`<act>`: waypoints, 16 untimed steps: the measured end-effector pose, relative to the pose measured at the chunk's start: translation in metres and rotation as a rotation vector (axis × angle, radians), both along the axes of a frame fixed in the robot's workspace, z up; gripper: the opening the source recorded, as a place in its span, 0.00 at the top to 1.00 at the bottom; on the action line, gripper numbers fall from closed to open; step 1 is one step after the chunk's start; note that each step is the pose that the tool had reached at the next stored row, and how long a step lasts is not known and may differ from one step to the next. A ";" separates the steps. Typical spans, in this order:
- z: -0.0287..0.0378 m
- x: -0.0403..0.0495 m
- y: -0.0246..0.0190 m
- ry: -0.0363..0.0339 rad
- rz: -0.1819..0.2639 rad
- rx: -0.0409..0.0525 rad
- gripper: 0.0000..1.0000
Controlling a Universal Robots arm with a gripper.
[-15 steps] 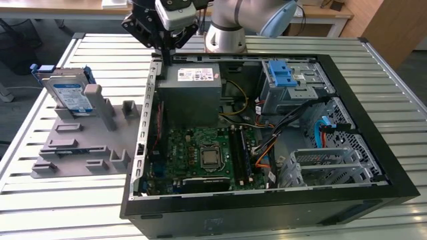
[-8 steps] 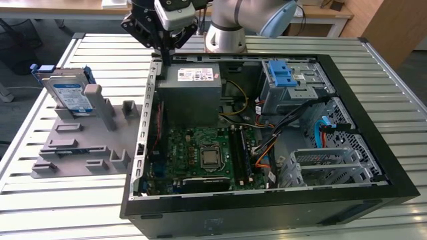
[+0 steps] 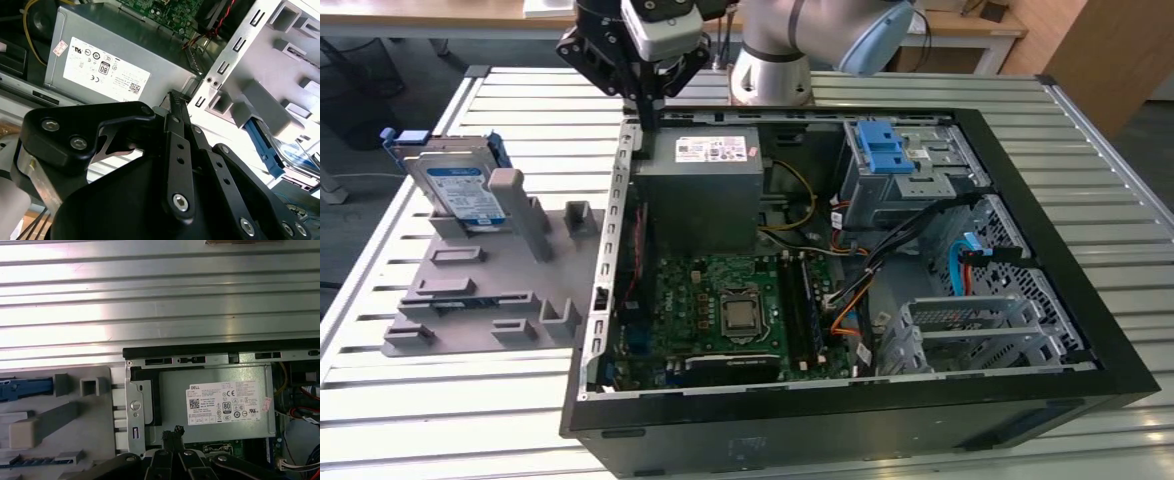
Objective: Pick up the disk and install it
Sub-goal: 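Reach for the disk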
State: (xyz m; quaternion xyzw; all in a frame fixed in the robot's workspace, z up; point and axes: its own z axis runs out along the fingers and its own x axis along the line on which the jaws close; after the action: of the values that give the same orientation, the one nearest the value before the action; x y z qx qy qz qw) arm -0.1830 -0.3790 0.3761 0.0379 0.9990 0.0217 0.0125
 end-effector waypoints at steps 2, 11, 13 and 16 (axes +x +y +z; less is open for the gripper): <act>0.0000 -0.0016 0.0001 0.0001 0.000 -0.0001 0.89; -0.0005 -0.0083 0.0015 0.0001 0.000 -0.0001 0.89; -0.0005 -0.0084 0.0015 0.0001 0.000 -0.0001 0.89; -0.0005 -0.0084 0.0015 0.0001 0.000 -0.0001 0.89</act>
State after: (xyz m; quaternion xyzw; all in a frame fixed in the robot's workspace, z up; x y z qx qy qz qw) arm -0.1914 -0.3774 0.3757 0.0379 0.9990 0.0217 0.0124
